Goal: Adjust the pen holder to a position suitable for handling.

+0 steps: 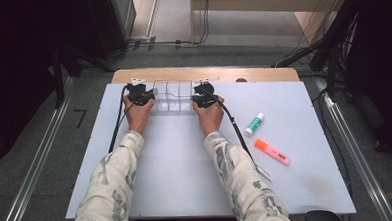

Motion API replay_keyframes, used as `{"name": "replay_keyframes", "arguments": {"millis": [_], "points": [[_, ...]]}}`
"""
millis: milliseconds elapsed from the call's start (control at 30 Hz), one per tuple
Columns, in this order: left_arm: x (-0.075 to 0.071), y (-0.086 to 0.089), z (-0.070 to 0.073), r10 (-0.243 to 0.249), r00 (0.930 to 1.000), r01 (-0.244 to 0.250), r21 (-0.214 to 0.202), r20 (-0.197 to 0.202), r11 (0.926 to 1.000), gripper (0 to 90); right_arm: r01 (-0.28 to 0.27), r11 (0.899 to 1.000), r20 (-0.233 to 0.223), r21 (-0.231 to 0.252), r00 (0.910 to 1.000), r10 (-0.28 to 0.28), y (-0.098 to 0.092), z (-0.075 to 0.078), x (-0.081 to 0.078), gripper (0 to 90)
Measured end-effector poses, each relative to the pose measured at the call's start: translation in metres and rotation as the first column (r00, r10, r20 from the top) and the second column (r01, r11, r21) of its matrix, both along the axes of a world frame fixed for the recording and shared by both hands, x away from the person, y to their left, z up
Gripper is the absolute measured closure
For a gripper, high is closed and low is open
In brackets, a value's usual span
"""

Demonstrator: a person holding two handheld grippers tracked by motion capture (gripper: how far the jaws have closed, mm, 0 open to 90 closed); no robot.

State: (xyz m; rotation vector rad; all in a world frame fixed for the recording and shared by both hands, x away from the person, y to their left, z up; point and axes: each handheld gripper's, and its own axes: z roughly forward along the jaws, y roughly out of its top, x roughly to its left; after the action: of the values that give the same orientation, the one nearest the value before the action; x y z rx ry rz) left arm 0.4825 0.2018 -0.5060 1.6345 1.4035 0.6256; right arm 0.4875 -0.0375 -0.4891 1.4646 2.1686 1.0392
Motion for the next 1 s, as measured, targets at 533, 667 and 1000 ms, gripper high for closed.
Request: {"name": "replay_keyframes", "arguments": {"millis": [533,667,1000], "points": [[-0.047,-0.084,0.001,-0.121,0.9919,0.119,-0.046,-0.039,0.9918,90.0,-0.013,0.999,-0.064,-0.048,0.9979,0.01,-0.089,0.008,-0.046,88.2],[-0.061,-0.107,0.001,-0.135,0.9896,0.133,-0.039,-0.05,0.9903,90.0,-0.005,0.998,-0.076,-0.059,0.9971,0.001,-0.114,0.008,-0.064,88.2],[-0.07,-0.119,0.003,-0.117,0.9902,0.116,-0.017,-0.075,0.9931,76.5,-0.001,0.997,-0.07,-0.073,0.9976,-0.004,-0.136,0.01,-0.077,83.6]]}}
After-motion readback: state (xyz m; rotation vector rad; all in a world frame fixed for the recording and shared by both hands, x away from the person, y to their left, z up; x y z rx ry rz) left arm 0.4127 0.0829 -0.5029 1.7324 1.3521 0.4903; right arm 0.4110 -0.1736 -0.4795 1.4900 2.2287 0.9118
